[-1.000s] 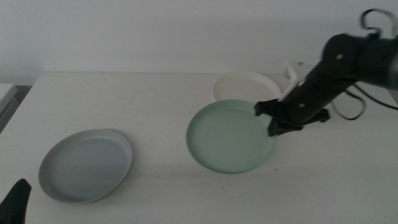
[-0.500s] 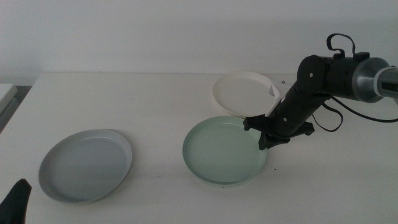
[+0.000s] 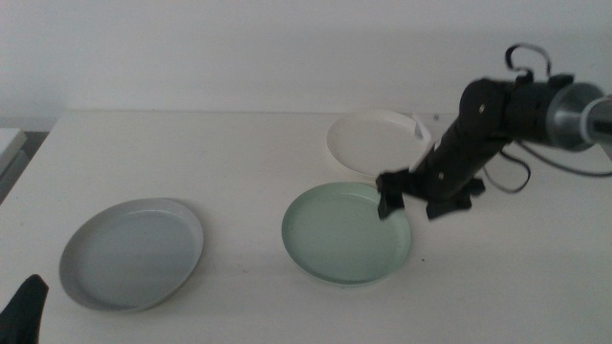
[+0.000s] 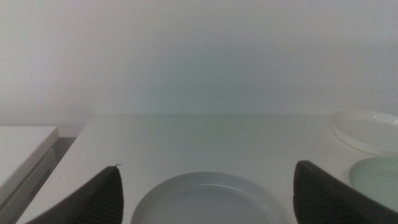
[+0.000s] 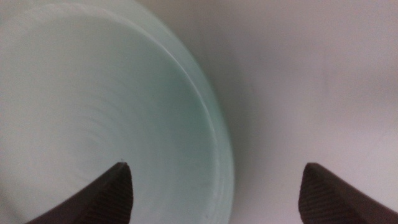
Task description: Stack the three bowls on top of each other.
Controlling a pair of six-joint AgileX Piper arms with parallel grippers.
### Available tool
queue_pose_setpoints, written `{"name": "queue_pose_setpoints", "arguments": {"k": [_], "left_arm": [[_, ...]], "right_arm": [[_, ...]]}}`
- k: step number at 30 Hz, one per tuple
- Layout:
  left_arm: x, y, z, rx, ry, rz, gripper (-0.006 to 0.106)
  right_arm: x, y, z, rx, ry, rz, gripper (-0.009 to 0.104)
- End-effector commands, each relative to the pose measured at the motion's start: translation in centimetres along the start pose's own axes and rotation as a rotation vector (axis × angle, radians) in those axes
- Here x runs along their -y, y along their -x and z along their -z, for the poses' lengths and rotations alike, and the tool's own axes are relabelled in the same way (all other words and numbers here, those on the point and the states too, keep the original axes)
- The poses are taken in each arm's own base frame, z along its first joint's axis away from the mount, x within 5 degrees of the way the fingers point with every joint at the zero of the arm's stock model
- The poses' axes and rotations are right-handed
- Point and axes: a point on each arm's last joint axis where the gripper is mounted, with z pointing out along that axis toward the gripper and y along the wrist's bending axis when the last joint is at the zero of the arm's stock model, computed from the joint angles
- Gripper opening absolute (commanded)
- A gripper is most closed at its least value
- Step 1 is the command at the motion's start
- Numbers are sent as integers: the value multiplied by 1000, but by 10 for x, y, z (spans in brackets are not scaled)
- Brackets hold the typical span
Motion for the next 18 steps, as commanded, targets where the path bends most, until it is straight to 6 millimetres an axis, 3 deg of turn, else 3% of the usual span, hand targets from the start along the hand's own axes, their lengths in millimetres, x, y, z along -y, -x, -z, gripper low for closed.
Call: {"name": "queue_pose_setpoints", "arguments": {"k": [1, 5, 9, 12, 18], "left_arm": [[0, 1, 0, 16, -1, 6, 94], [0, 1, 0, 16, -1, 6, 94], [0, 1, 0, 16, -1, 6, 94], [0, 1, 0, 16, -1, 6, 94], [0, 1, 0, 16, -1, 6, 94]], "right_arm": [[-6, 13, 37, 109, -4, 56, 70], [-6, 41, 94, 278, -108, 55, 70], [8, 75, 120, 314, -236, 62, 70], [21, 101, 112, 322, -253, 28, 70], [47, 136, 59, 273, -263, -28, 70]]}}
